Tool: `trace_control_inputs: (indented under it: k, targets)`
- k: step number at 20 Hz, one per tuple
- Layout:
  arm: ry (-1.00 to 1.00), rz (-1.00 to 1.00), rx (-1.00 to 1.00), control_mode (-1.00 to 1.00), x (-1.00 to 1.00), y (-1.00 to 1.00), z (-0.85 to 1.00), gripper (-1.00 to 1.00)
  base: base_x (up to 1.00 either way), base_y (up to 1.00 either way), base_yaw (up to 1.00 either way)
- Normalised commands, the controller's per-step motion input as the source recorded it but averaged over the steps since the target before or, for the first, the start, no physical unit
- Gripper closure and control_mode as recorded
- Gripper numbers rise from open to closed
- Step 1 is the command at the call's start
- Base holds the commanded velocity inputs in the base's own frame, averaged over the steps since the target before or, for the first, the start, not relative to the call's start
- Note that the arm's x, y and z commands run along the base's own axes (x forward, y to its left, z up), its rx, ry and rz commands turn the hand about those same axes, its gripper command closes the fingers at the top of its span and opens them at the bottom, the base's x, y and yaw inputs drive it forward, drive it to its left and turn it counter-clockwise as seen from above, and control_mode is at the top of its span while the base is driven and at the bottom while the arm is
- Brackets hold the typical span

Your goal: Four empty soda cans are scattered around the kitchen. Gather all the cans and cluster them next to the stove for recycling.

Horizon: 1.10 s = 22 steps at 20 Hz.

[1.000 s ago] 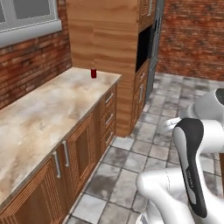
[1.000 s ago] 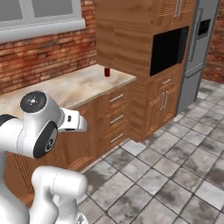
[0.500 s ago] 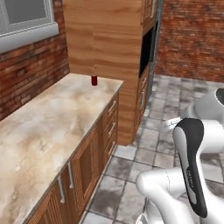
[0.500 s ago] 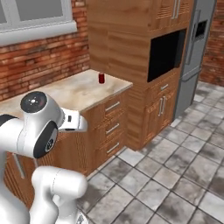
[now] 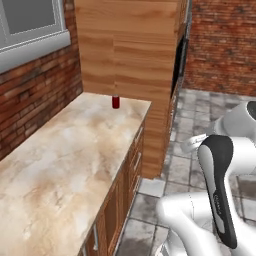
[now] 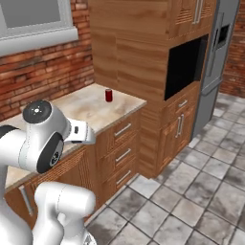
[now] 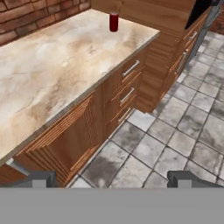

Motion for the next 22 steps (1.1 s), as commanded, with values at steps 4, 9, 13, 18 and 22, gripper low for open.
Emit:
trace_control_inputs:
  k: [4, 9, 13, 18, 22]
  targets:
    - [0.00, 0.00, 0.00, 1.00, 0.00, 0.00, 0.00, -1.00, 0.72, 0.29, -0.06]
    - [0.00, 0.00, 0.00, 1.00, 0.00, 0.00, 0.00, -1.00, 0.70, 0.18, -0.06]
    - [0.00, 0.00, 0.00, 1.00, 0.00, 0.00, 0.00, -1.00, 0.65, 0.10, -0.04]
    - [0.00, 0.00, 0.00, 1.00, 0.00, 0.00, 0.00, -1.00, 0.56, 0.24, -0.02]
    - [0.00, 0.00, 0.00, 1.00, 0.00, 0.00, 0.00, -1.00, 0.57, 0.07, -0.02]
